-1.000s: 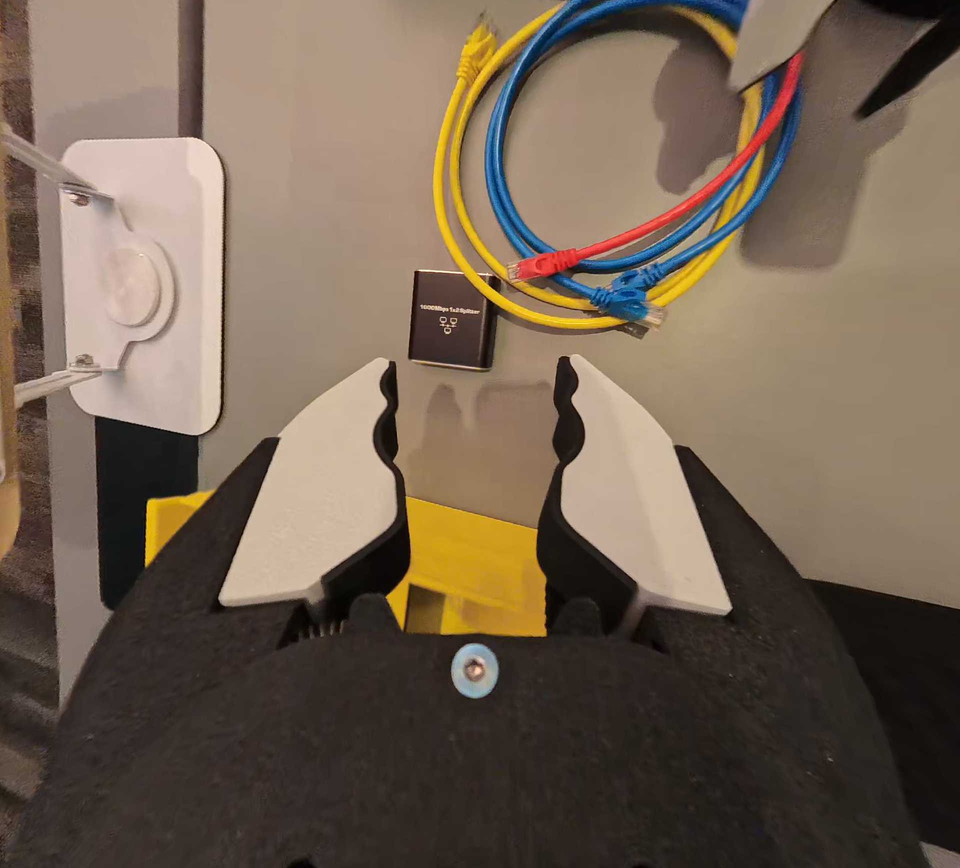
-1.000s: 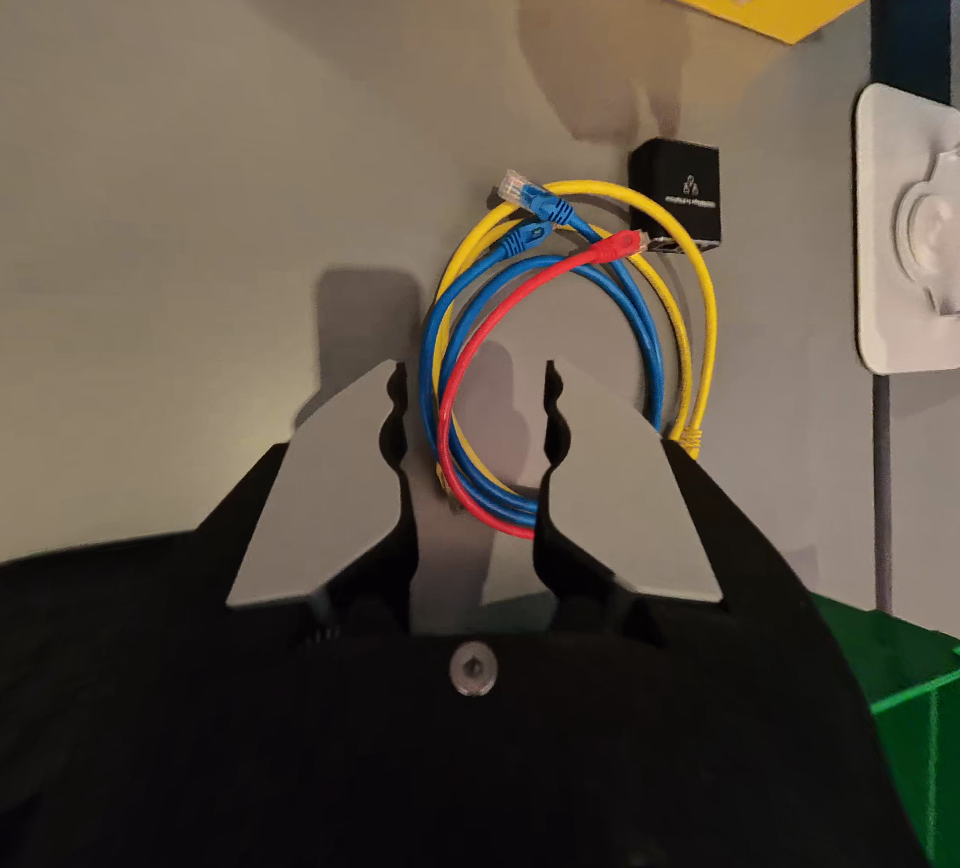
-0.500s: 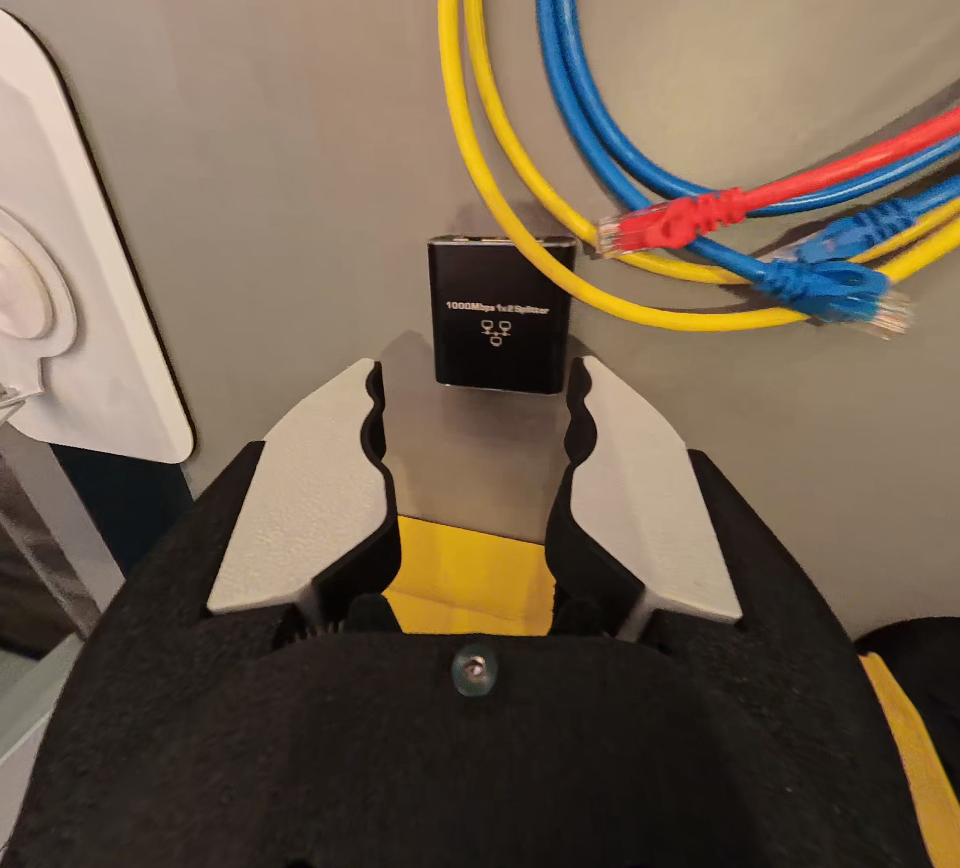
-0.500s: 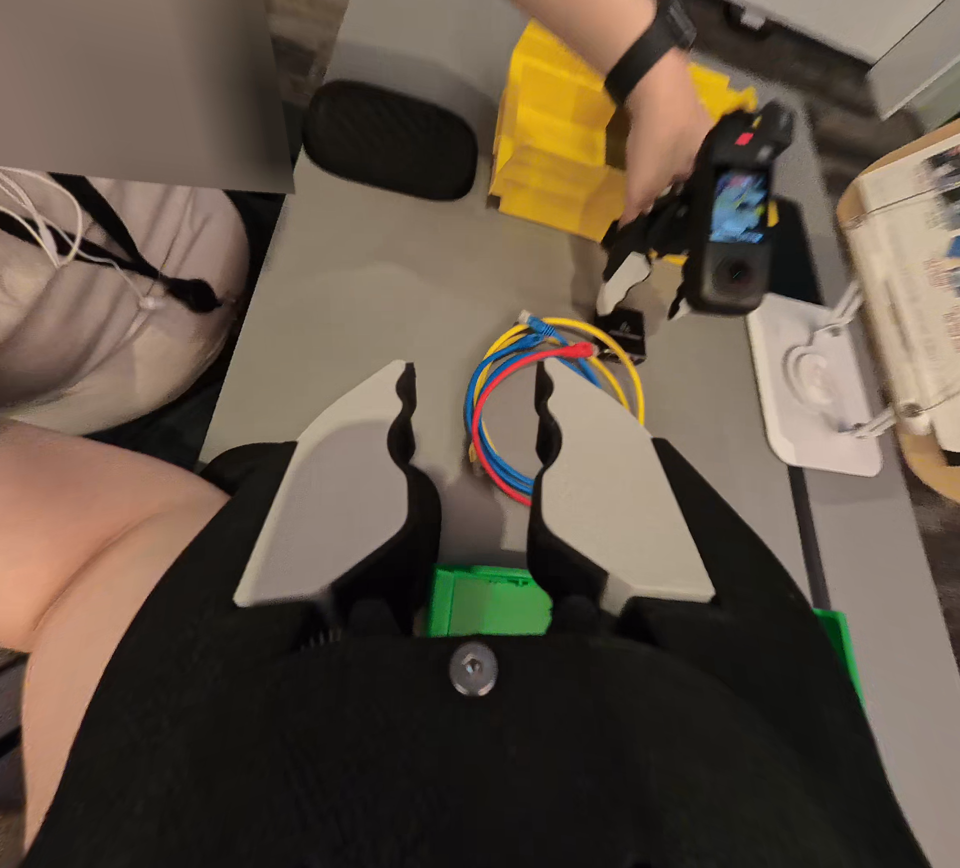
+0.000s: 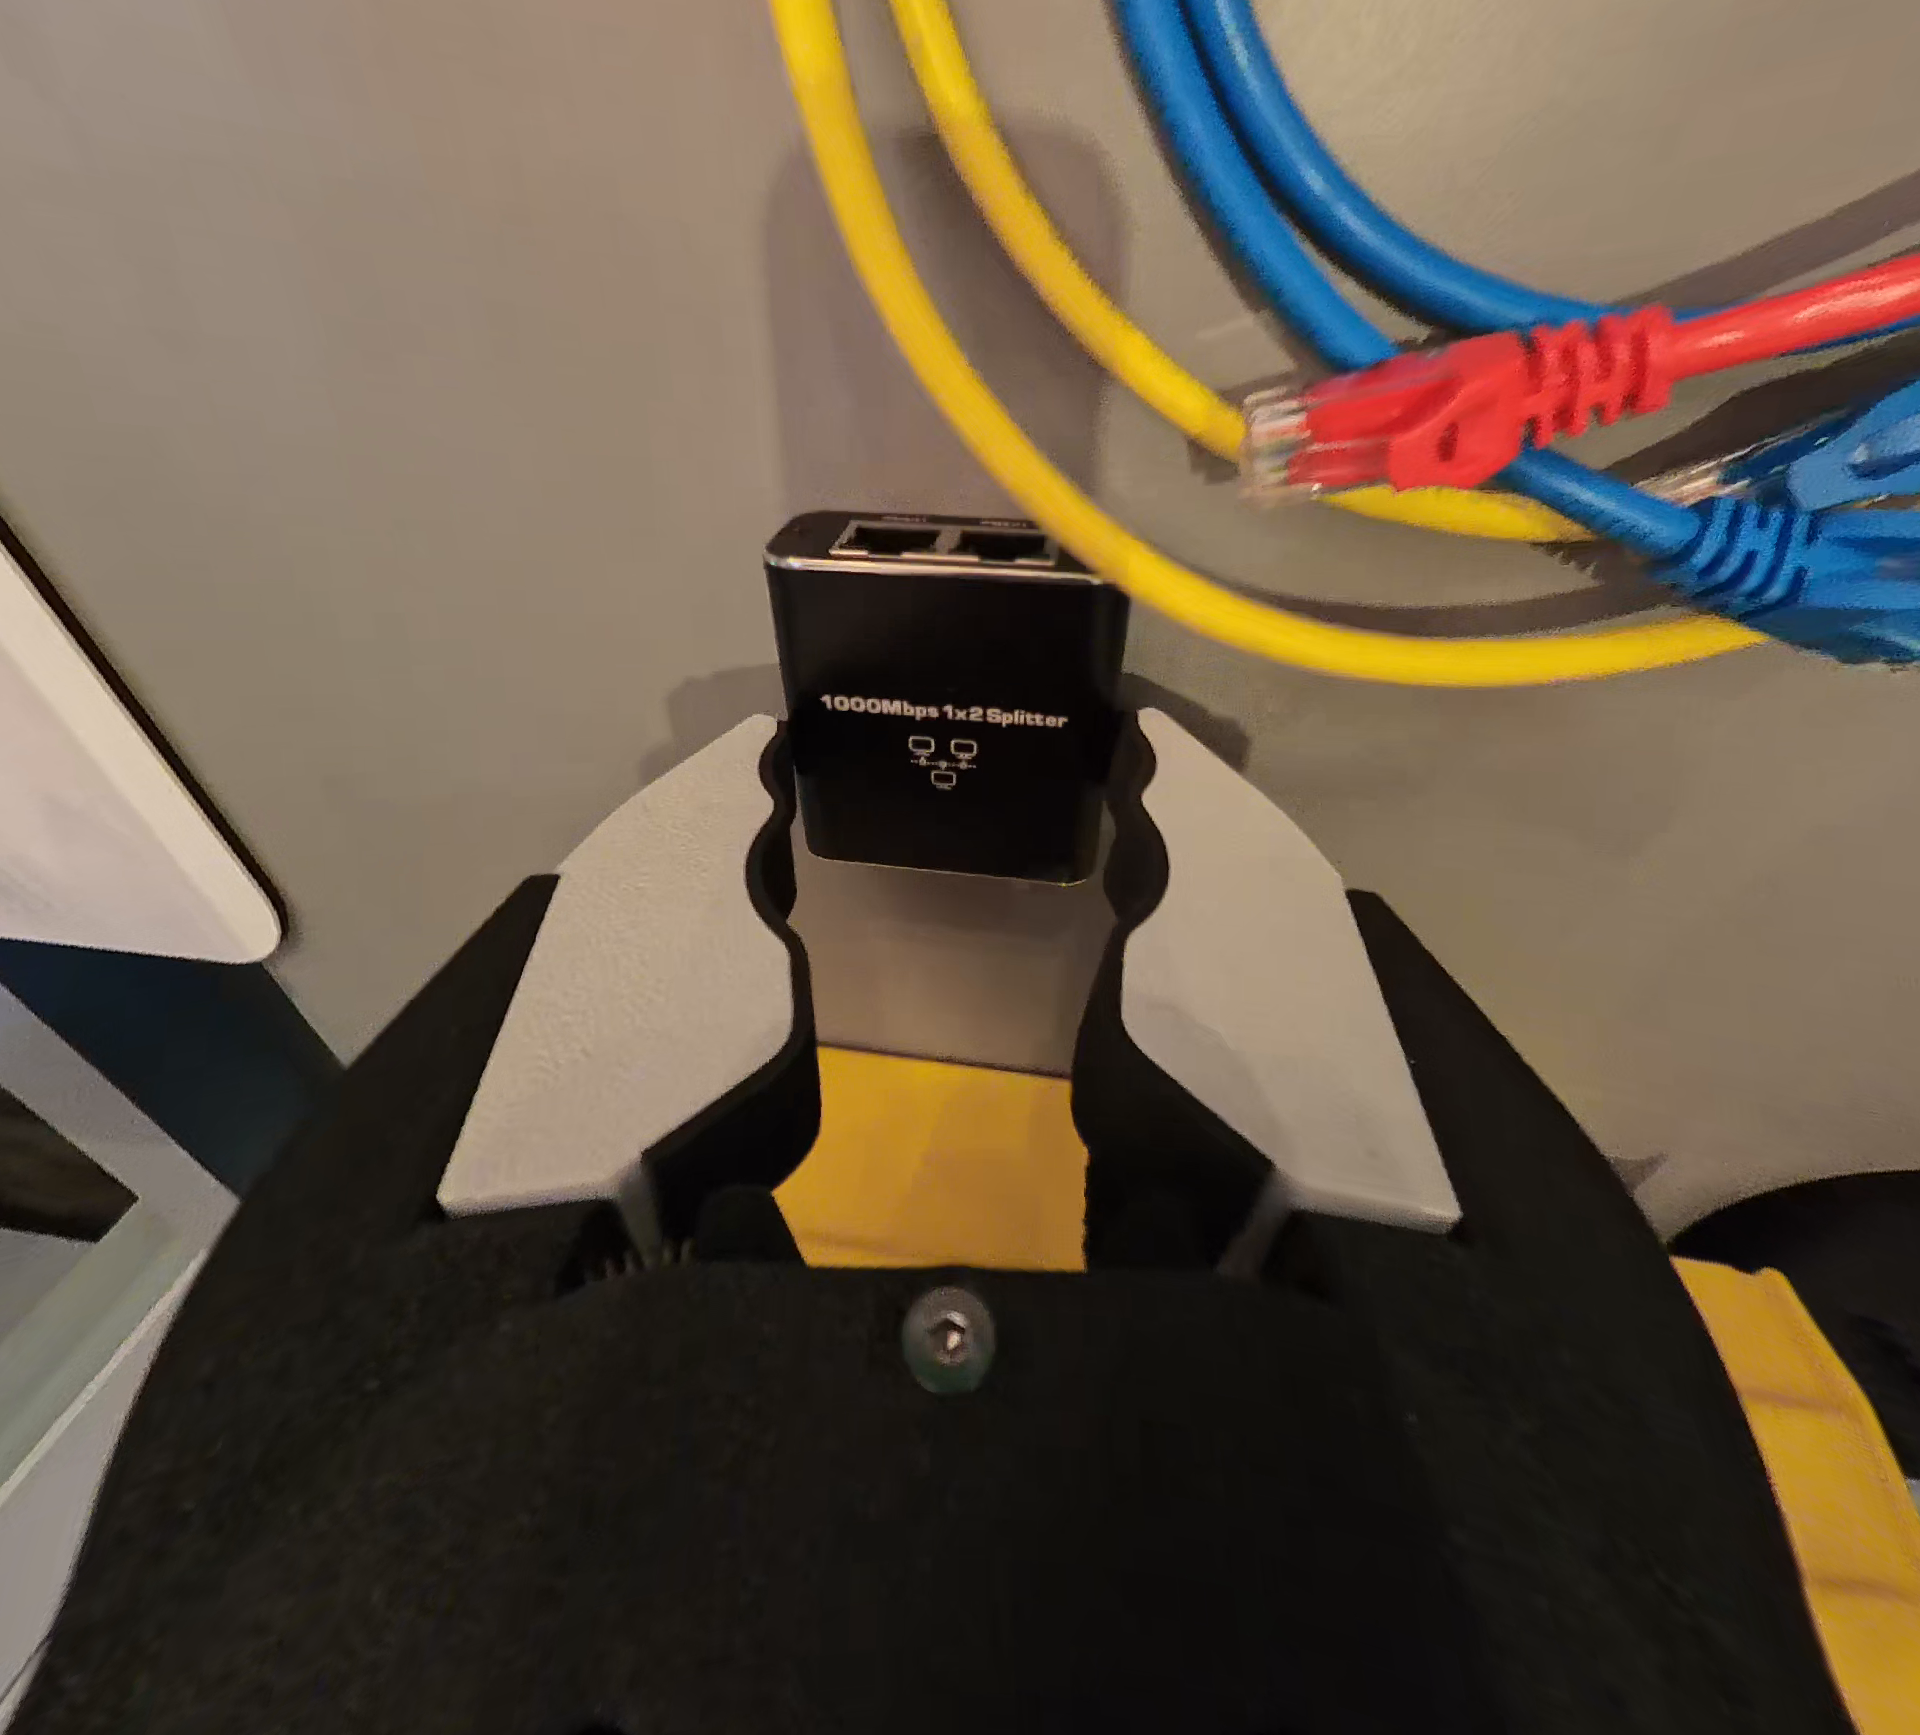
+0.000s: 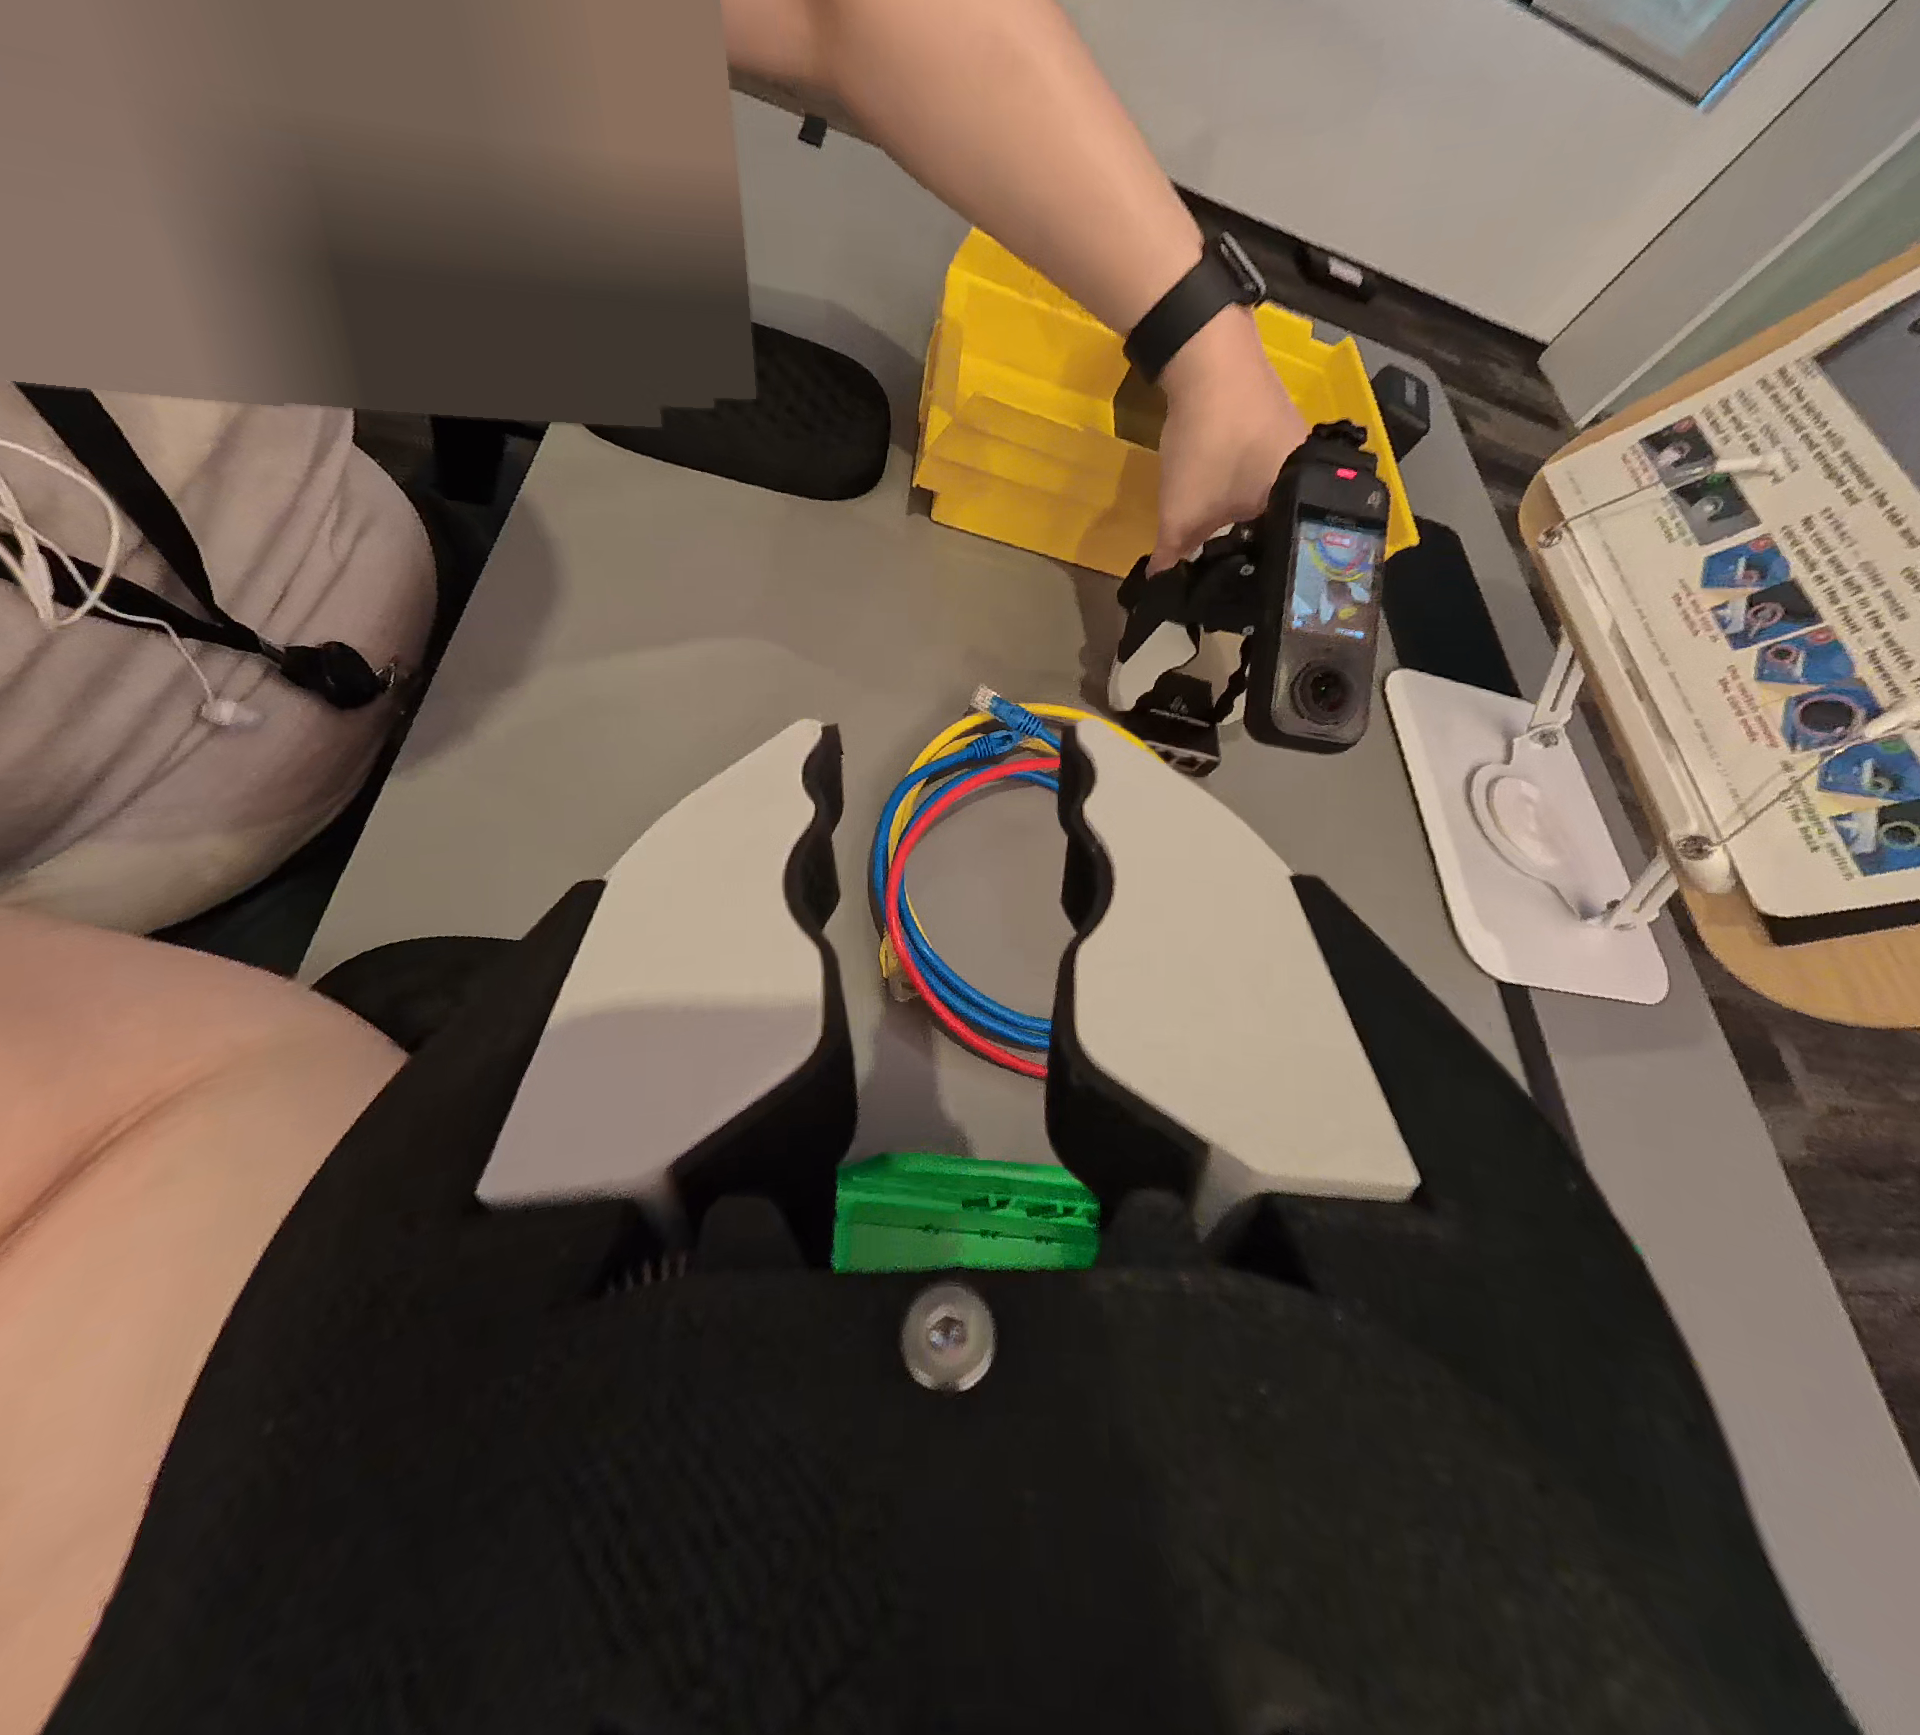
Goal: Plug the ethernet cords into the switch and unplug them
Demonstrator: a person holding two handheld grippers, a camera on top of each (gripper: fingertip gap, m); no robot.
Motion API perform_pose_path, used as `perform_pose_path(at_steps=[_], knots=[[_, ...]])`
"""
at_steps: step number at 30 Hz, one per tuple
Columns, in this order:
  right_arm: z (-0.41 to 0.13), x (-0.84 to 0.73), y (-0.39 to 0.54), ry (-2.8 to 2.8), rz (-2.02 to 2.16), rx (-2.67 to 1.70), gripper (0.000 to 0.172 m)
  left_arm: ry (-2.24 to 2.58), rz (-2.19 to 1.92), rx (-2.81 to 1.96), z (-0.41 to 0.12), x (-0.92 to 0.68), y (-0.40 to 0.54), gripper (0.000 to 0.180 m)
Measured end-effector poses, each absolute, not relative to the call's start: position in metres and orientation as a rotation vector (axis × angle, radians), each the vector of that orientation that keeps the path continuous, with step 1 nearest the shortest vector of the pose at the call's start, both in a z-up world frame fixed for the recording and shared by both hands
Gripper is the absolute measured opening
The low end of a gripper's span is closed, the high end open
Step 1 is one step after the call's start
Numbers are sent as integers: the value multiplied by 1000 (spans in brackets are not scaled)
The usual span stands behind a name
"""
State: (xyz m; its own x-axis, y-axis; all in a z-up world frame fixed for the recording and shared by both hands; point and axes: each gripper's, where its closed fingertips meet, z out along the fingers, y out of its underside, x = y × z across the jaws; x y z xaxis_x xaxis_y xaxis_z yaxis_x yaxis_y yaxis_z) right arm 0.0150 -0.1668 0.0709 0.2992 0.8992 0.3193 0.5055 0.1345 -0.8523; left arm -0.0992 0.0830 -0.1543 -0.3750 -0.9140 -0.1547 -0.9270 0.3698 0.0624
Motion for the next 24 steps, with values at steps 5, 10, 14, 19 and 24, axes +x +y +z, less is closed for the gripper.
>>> perform_pose_path(at_steps=[5,10,14,19,24], knots=[[41,-6,-141,-1398,504,-1719,41,2474,302,-1729,-151,-105,91,72],[-17,-29,-112,-1484,512,-2056,33,2294,91,-1639,-98,-80,84,72],[-60,-40,-94,-1516,454,-2280,29,1942,-203,-1531,-13,-67,87,65],[-99,-50,-75,-1466,346,-2498,29,1571,-446,-1330,82,-88,80,62],[-117,-61,-51,-1279,269,-2645,29,1394,-447,-1282,112,-108,77,70]])
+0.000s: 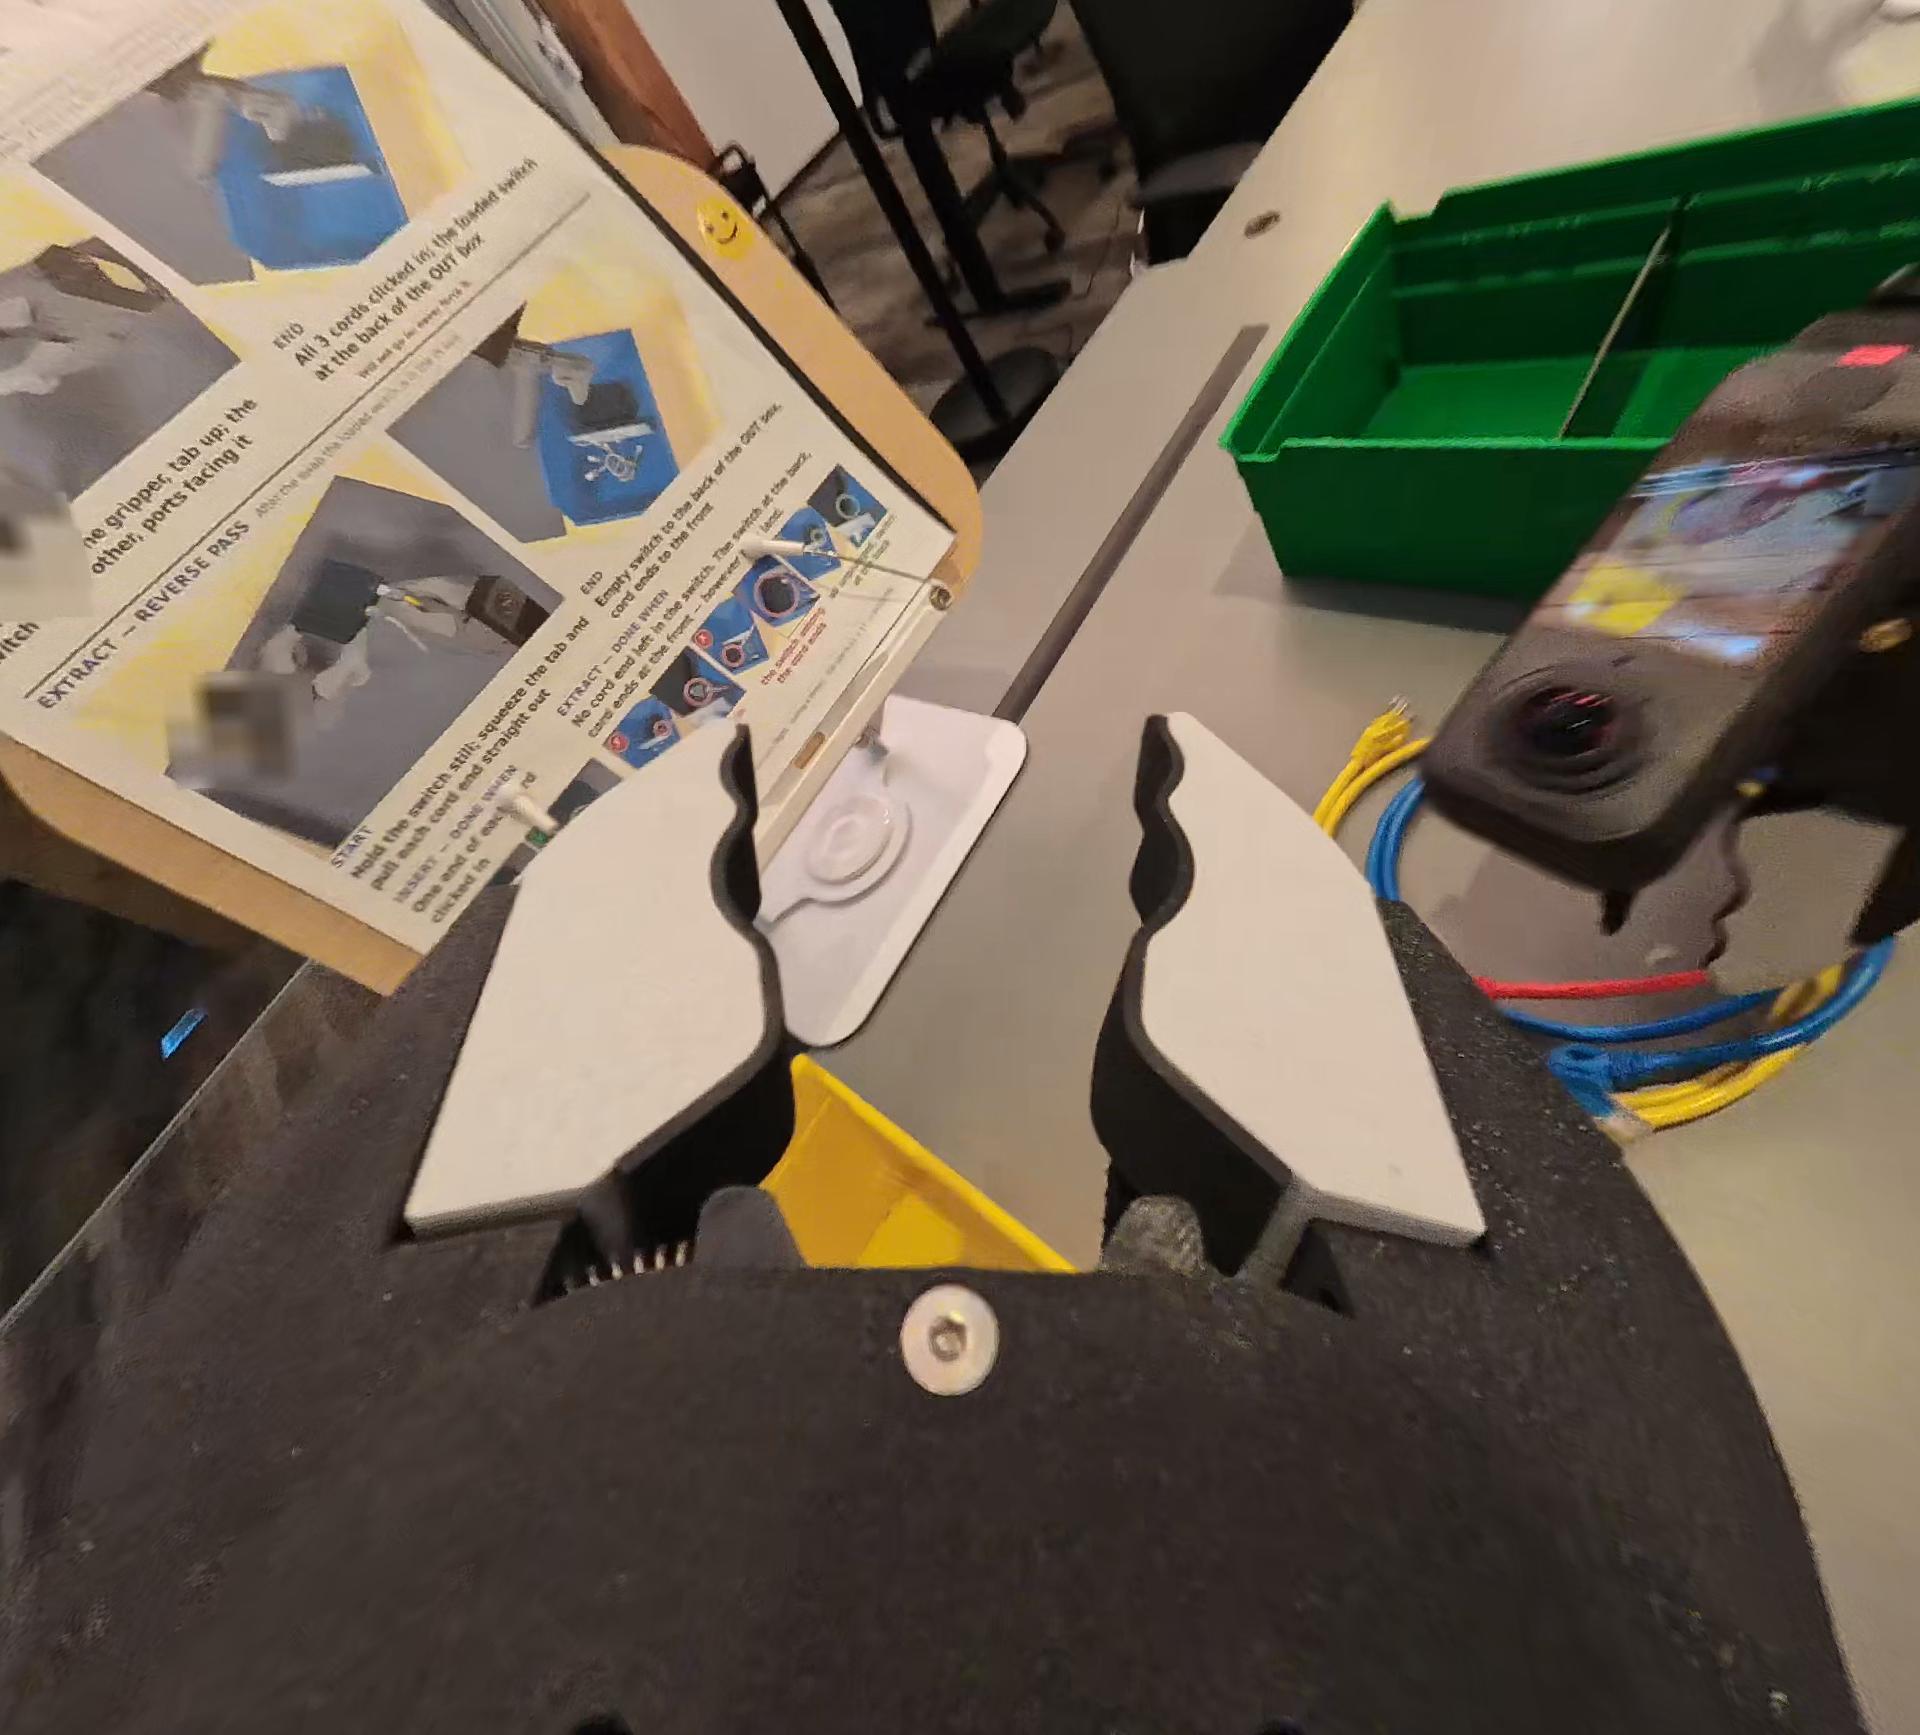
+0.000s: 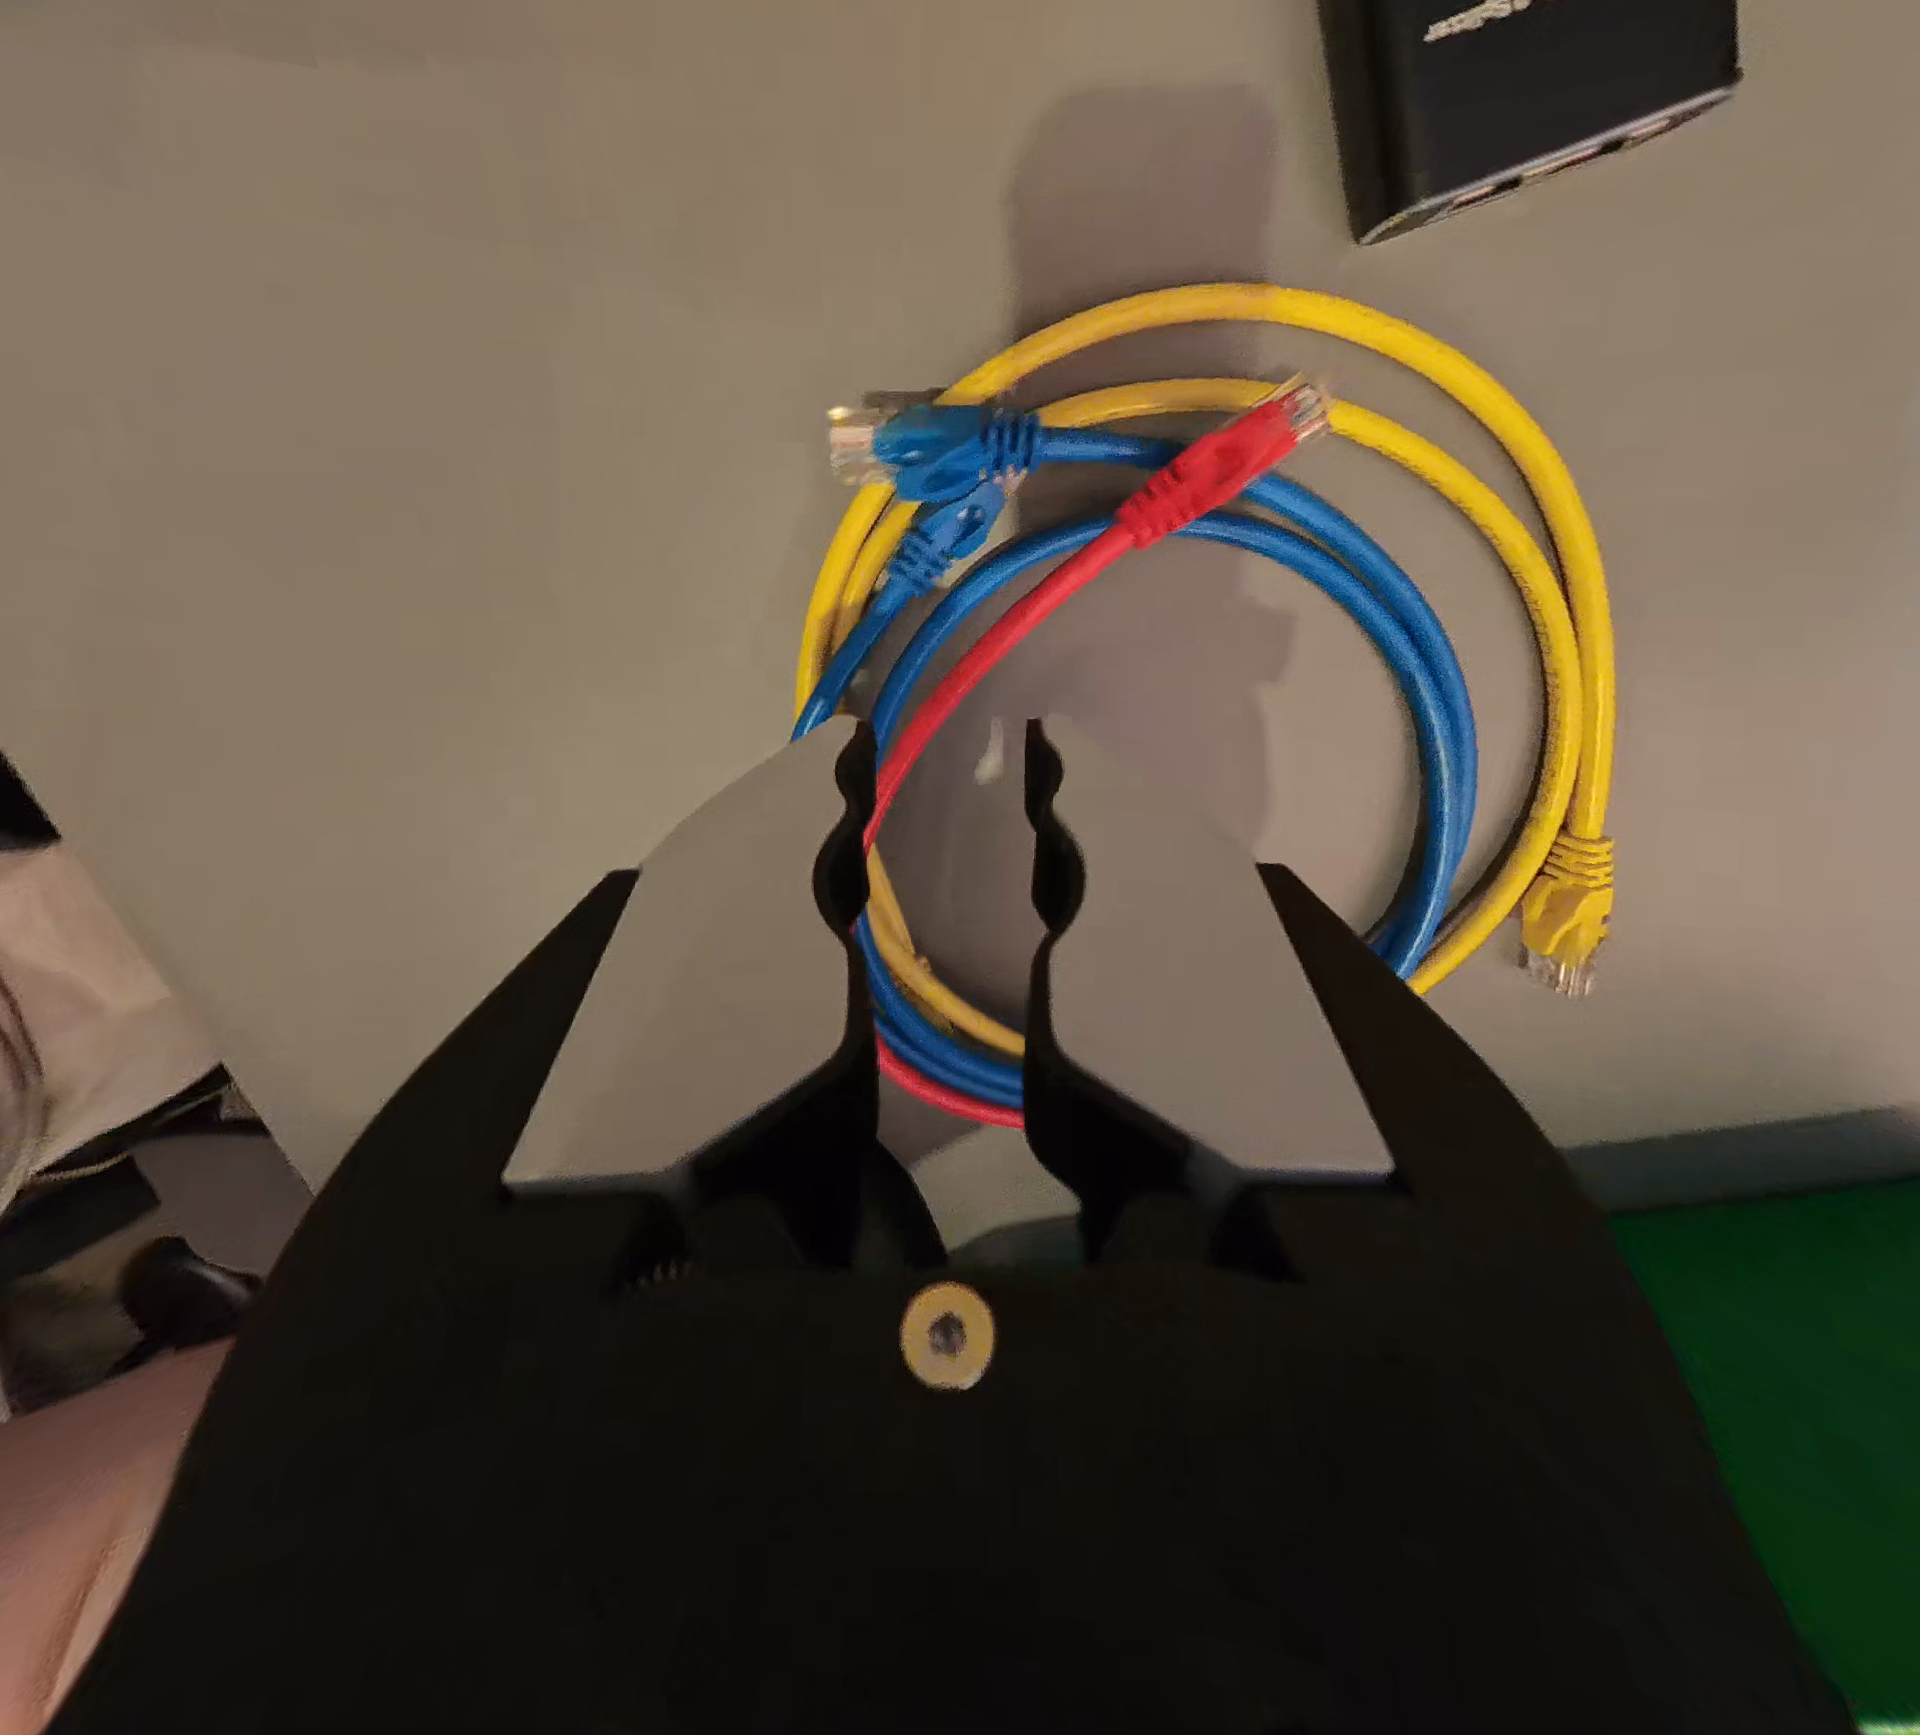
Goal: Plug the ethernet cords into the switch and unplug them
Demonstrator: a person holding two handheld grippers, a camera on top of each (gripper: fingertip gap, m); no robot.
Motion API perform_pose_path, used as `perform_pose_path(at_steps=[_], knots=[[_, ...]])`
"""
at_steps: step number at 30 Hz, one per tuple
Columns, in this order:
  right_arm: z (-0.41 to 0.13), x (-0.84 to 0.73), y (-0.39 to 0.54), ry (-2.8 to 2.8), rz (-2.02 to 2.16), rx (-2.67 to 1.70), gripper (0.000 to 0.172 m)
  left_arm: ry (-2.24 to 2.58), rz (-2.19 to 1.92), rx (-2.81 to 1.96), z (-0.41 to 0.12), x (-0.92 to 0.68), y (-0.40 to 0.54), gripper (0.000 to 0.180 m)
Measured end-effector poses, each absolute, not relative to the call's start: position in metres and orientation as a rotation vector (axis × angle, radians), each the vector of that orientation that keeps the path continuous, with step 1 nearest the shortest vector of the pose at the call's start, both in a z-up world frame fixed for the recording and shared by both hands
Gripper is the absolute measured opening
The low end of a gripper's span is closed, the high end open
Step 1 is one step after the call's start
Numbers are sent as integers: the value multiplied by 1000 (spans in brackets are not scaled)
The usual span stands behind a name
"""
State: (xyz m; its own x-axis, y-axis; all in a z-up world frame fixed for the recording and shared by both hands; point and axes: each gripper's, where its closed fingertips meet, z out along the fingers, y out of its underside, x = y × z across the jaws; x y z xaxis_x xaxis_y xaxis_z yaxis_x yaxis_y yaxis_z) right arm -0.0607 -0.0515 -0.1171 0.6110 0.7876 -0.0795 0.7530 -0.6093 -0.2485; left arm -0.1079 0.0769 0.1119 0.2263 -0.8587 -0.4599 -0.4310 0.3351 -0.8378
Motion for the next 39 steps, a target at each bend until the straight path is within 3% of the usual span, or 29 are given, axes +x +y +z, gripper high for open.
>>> perform_pose_path(at_steps=[5,7,9,10,15,20,28,39], knots=[[-140,-60,-51,-1233,158,-2815,41,1272,-541,-1185,123,-124,73,53],[-149,-51,-51,-1255,48,-2866,38,1288,-600,-1197,123,-128,67,53],[-151,-52,-56,-1301,102,-2876,18,1321,-643,-1168,125,-128,58,53],[-149,-52,-58,-1305,154,-2875,16,1334,-633,-1155,125,-127,55,53],[-101,-37,-59,-1264,288,-2693,7,1415,-591,-1130,115,-116,46,52],[-38,-25,-78,-1289,393,-2397,6,1751,-937,-1047,80,-107,-10,45],[-14,-10,-96,-1357,130,-2294,7,1967,-861,-1062,40,-76,-51,52],[-7,-11,-90,-1394,25,-2223,7,2044,-929,-1121,16,-52,-69,17]])
